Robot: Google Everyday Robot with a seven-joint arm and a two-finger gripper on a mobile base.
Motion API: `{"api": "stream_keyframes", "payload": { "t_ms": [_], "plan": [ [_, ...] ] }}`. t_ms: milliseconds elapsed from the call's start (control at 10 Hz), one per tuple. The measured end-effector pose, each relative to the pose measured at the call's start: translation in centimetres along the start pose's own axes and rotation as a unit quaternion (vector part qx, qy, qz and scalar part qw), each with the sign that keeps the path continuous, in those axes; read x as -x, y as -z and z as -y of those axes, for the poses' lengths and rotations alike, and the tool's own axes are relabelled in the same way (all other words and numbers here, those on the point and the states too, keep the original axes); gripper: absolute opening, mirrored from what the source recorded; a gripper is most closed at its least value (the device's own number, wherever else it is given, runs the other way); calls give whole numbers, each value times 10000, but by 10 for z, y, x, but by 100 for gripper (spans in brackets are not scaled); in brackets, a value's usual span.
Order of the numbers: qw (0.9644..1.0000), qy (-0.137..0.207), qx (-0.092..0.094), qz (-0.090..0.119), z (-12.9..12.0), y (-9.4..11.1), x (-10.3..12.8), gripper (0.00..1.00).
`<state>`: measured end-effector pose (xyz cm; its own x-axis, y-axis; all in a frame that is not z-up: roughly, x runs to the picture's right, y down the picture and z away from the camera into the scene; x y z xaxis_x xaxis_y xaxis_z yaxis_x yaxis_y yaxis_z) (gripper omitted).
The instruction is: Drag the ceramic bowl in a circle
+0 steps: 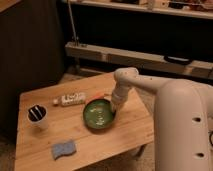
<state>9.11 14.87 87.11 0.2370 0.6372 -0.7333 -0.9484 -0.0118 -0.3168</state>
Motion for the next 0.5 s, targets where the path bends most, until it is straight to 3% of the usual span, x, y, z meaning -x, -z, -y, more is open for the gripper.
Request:
{"api": "stream_keyframes", "payload": {
  "t_ms": [100, 300, 500],
  "plan": [
    [9999, -2, 43, -115, 11, -3, -14, 20],
    [9993, 177, 160, -300, 6, -9, -45, 20],
    [9970, 560, 382, -372, -24, -4, -75, 20]
  ]
}}
